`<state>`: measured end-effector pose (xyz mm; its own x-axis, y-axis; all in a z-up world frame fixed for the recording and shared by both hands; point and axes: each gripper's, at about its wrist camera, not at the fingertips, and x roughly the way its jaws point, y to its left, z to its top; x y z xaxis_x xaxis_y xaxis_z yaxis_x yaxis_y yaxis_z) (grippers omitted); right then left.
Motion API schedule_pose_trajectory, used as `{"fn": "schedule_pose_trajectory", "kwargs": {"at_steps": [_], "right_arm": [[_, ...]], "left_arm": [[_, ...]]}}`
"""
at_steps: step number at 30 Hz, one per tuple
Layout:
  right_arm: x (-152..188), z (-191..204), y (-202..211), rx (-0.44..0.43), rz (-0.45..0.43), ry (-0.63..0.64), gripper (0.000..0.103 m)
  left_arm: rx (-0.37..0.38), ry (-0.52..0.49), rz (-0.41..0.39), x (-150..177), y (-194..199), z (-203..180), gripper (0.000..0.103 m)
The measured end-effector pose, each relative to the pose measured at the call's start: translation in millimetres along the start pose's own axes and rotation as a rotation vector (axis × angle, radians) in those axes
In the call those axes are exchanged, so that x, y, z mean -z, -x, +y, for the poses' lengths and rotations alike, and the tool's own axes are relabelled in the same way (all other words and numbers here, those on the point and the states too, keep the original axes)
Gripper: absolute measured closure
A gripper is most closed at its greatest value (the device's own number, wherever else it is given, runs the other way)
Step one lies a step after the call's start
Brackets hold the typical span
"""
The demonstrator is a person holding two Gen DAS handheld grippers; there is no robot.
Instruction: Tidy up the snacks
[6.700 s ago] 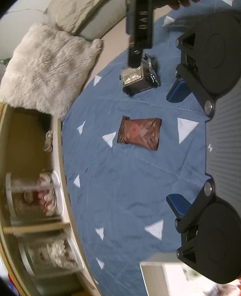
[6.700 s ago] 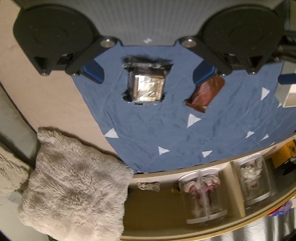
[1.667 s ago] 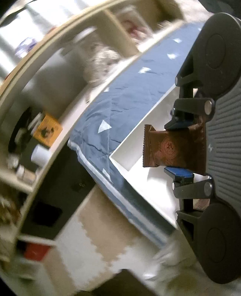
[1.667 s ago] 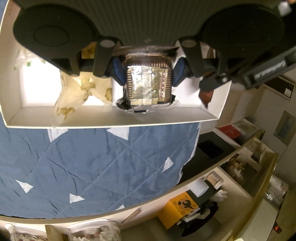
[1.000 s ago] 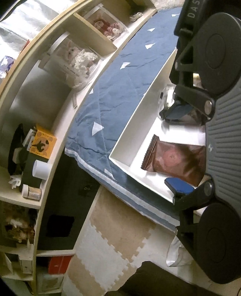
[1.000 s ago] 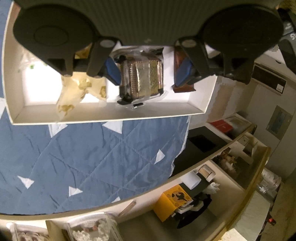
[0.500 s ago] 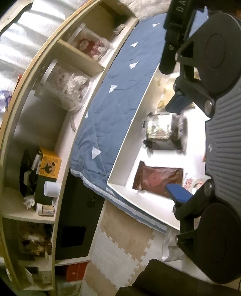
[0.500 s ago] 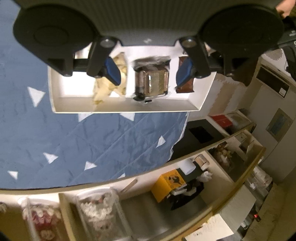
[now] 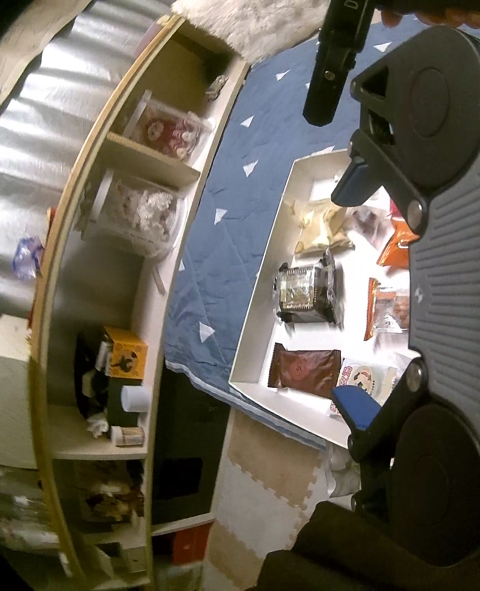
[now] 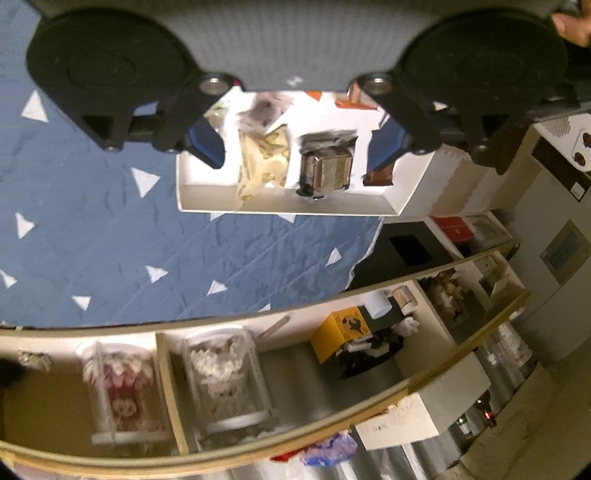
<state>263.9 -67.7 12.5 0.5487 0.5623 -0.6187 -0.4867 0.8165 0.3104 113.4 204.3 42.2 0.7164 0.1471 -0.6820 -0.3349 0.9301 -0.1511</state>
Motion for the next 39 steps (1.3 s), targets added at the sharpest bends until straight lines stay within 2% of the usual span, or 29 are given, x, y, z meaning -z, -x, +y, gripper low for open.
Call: {"fn": "schedule_pose_trajectory", "kwargs": {"at_steps": [6,18,29,36,39], "right_arm": [[11.0,0.4,30.0,0.022,-0.042,0.027,0.002],[40.9,3.6,76.1,0.074,-0.118,0.054,0.0],[74.1,5.5,111.5,0.098,-0.183,0.041,0.0],[95.3,10.5,130.9,0.115,-0.207,0.071,0.0],[105.1,14.0,138.7,0.158,-0.223,0.093,0.0]], "left_arm": [[0.009,-0.033,-0.029,7.7,32.4,-8.5,0.0],[0.0,-0.122,-0.126,26.9,97.3,-20.0,0.0],[0.011,-0.106,-0.157,51.0,130.9,-16.1,0.0],[-0.038,-0.15,-0.183,69.9,147.7,-18.2,0.0],[-0.05,-0.164,-0.181,79.0,152.4,-18.0,0.0]]}}
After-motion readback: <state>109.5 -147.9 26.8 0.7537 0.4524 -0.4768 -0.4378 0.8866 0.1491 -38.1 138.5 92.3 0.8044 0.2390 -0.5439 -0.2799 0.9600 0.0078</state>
